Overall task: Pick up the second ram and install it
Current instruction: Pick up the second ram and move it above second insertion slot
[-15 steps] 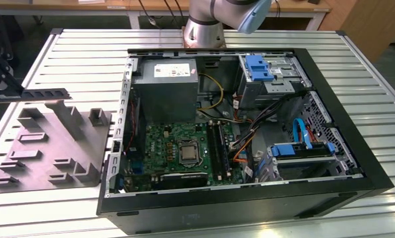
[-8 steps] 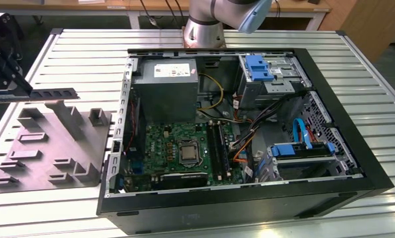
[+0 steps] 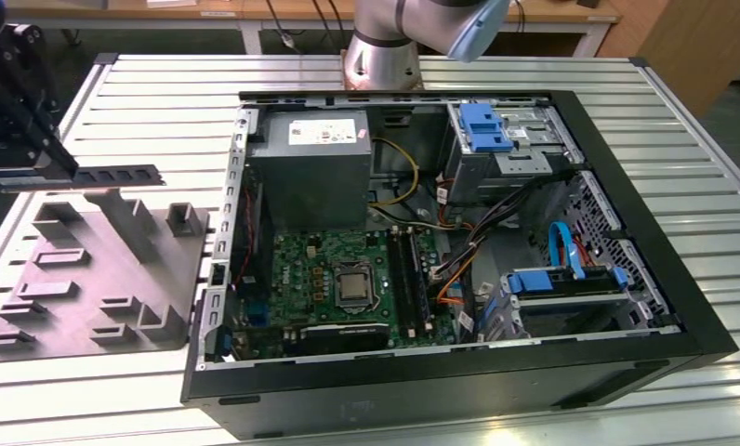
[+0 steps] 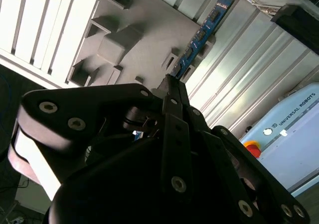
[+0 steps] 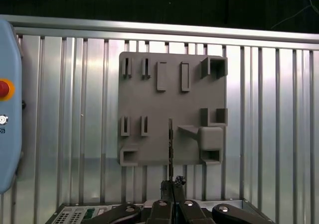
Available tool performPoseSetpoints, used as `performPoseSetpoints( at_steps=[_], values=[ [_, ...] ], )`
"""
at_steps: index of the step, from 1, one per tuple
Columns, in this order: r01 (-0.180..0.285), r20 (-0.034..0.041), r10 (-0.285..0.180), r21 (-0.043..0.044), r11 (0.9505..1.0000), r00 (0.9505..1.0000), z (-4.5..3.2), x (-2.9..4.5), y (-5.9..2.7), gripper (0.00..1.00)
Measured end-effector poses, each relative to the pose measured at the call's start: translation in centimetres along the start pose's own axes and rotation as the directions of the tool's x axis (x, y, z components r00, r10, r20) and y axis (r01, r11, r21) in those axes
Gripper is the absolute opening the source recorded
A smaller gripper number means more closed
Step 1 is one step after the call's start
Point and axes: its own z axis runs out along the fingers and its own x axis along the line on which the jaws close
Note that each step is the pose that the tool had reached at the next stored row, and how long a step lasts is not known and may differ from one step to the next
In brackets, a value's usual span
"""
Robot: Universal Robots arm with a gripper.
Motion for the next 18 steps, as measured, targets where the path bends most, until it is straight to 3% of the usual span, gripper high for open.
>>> performPoseSetpoints(
  at_steps=[7, 18],
  values=[
    [0.000, 0.0000, 0.000, -0.0004, 1.0000, 1.0000, -0.02, 0.00, -0.89, 0.11],
    [0.000, 0.0000, 0.000, -0.0004, 1.0000, 1.0000, -0.07, 0.00, -3.07, 0.11]
  ],
)
